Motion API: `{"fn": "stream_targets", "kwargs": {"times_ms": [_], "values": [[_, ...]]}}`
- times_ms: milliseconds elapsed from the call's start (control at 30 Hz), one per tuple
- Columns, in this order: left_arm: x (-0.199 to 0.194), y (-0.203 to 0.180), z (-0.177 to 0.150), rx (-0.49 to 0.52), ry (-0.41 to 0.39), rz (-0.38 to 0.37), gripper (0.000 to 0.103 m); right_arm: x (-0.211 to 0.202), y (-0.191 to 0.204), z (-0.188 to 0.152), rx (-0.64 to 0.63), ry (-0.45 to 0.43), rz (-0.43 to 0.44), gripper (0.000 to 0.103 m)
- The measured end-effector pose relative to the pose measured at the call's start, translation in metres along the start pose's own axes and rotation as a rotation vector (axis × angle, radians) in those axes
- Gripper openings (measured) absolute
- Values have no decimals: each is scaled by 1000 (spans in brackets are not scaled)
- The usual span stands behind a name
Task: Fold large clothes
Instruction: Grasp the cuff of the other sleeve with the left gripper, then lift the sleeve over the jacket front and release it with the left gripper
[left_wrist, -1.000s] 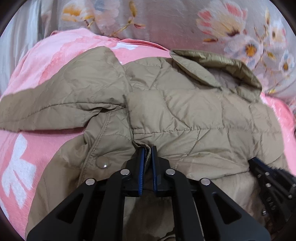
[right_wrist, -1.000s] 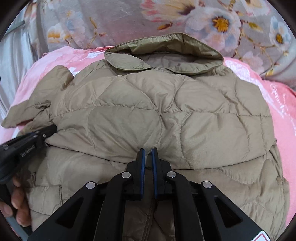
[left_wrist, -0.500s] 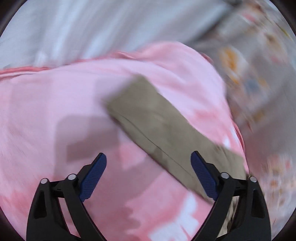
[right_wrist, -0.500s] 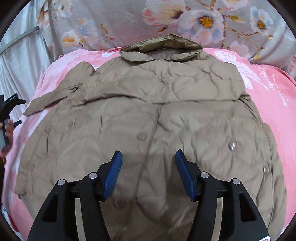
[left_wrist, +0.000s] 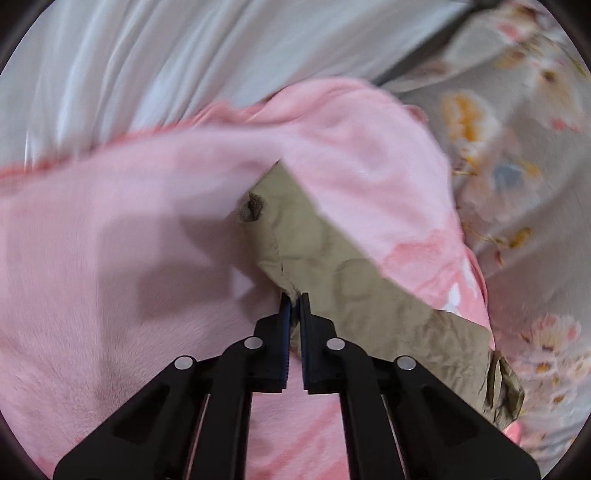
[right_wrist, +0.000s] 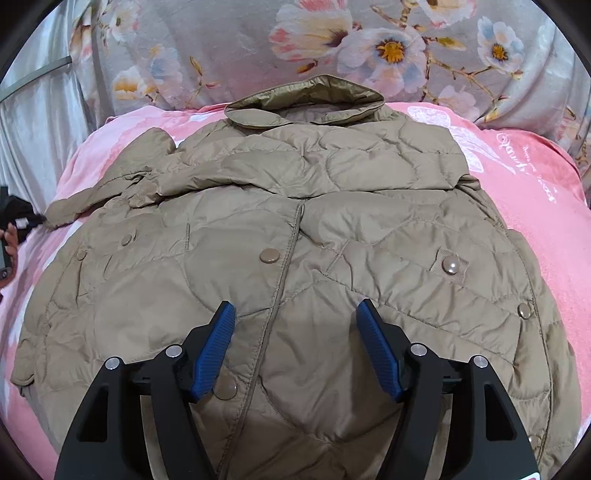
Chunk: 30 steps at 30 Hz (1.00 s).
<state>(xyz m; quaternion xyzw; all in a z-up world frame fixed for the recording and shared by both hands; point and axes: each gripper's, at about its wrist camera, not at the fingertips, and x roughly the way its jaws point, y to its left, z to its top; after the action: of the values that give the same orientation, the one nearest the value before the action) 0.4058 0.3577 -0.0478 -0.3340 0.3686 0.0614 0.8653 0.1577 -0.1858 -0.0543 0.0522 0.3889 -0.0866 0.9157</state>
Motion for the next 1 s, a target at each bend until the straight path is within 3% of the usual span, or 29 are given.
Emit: {"fn": "stream_targets", "kwargs": {"times_ms": [133,233,333,467,567,733,867,1000], "values": [[-41,-52,10,112,-86,-78,1,-10,3,-1,-19,-36,-46,67],[-82,-115,11,235,-151,-154,1,-21,3,-2,-32,-67,-86,67],[-133,-199,-10,435,-239,-227,1,-36,-5,-3,-9,-84,-99,67],[-179,-290,-51,619,-257,-376,1,-47,-25,-4,49,-86,-96,67],[-195,-352,-91,720,-233,-478,1,-56,-39,-5,84,-90,-91,67],[-194,-420,-166,835,-161,-568,1,-70,-57,-10,102,-109,-115,67],[-171,-448,-223,877,-72,-588,1,-80,-72,-16,107,-120,-142,67],[-129,-459,-277,917,27,-547,1,-83,-87,-20,127,-121,-149,67]]}}
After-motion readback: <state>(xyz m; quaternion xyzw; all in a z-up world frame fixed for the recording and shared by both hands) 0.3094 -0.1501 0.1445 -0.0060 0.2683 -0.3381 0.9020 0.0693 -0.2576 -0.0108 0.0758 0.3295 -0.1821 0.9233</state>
